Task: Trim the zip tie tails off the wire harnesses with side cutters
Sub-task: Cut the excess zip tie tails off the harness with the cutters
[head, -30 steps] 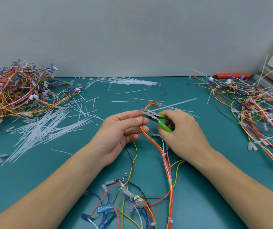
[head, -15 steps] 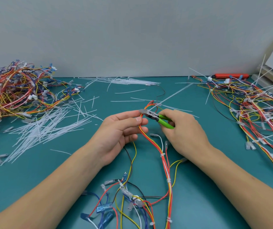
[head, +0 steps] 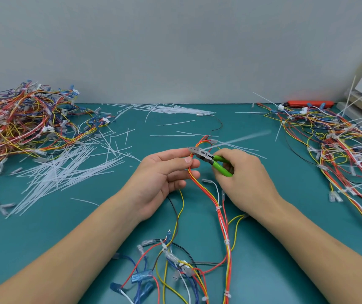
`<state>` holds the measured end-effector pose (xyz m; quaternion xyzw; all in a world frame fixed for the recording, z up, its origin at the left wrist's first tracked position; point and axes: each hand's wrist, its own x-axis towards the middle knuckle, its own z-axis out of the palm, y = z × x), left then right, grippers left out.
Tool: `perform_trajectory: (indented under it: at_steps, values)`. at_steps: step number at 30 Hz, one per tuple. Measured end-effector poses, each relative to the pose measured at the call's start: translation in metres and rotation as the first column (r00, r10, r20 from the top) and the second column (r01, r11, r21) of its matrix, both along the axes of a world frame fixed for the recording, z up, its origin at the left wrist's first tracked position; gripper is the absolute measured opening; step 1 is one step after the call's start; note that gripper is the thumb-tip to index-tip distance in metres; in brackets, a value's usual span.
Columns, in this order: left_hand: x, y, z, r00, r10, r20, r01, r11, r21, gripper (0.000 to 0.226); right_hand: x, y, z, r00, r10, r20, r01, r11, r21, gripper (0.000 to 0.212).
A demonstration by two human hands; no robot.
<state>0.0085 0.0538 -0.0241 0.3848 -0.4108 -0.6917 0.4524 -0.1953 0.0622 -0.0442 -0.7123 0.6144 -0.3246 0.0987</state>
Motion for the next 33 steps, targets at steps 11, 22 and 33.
perform_trajectory:
  at_steps: [11,22,33]
  values:
    - [-0.0006,-0.001,-0.0003,1.0,0.0,0.0,0.0,1.0,-0.005,0.025,0.0024,0.0019,0.0018,0.999,0.037,0.026,-0.036,0.999,-0.031,0.011]
    - [-0.0016,0.0004,0.0,1.0,-0.004,0.003,0.004,1.0,-0.022,0.048,0.0017,0.0021,0.0043,0.992,-0.112,-0.061,0.113,0.994,0.01,0.009]
    - [-0.002,0.0028,0.0015,1.0,0.009,0.015,-0.008,1.0,-0.027,0.046,0.0055,0.0061,0.0041,0.998,-0.054,-0.03,0.05,0.994,-0.101,0.01]
